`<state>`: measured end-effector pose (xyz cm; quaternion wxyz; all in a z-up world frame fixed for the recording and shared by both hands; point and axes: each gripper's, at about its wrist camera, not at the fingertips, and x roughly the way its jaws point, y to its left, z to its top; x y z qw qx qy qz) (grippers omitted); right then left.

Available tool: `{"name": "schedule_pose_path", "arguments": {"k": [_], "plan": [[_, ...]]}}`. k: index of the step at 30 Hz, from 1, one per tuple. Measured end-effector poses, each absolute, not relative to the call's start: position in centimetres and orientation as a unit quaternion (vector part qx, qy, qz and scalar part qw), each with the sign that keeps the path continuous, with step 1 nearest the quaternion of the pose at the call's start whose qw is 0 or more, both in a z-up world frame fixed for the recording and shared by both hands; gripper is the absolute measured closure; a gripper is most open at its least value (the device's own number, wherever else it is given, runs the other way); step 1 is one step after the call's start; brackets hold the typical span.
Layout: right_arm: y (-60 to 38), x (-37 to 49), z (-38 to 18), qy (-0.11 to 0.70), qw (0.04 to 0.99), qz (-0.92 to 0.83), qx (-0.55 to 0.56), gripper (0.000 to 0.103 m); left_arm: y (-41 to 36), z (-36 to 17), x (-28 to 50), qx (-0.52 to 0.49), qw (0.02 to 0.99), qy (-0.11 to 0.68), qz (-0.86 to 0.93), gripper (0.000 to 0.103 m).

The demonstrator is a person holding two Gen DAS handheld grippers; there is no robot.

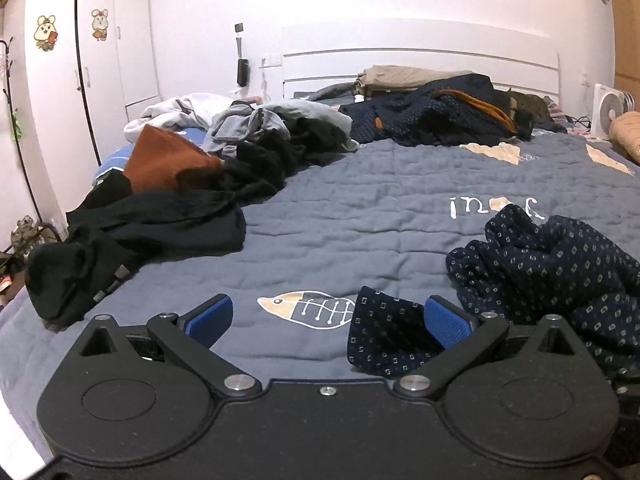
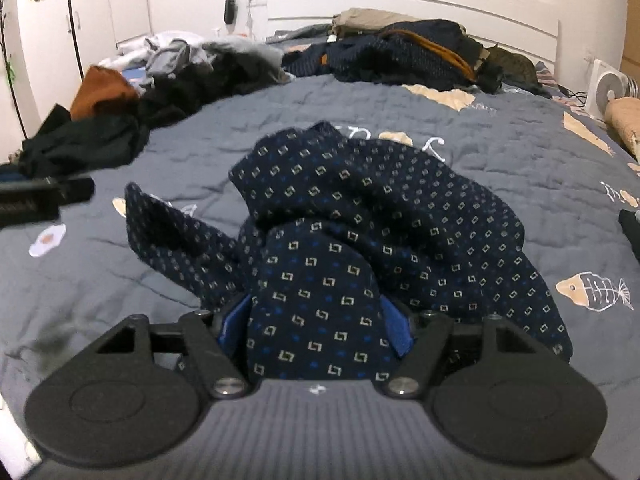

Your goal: Fold clothes

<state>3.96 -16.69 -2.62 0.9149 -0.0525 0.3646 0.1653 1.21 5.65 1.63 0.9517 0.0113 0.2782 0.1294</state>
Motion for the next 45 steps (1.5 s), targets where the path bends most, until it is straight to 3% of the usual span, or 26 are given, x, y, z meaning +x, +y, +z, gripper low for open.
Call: {"name": "schedule_pose_path", "arguments": {"k": [3,7,15,27,35,45], "plan": [[-17.0,4.1,-3.0,0.369,0.915,0.159,-0.044,0.071,5.6,1.6,1.2,0.015,0.952,0.278,0.125,0.000],[-18.4,4.5,-2.3,0.365,0.918,0.152,-0.001,0.083,5.3,1.5,1.1,0.022,0.953,0.277,0.120,0.000],[-24.1,4.4,2.0,0.296,0.948,0.083,0.084,0.085,4.9,1.6,1.0,0.028,0.954,0.274,0.118,0.000],[-29.7,4.4,4.3,0.256,0.956,0.035,0.136,0.085,0.6,3.8,-0.8,0.034,0.964,0.257,0.058,0.000],[-29.6,5.1,3.6,0.318,0.944,0.047,0.070,0.081,-4.5,5.6,-2.6,0.056,0.969,0.242,0.020,0.000],[-32.3,4.8,3.8,0.328,0.938,0.056,0.101,0.070,-9.7,8.7,-5.9,0.040,0.968,0.246,-0.022,0.000]]}}
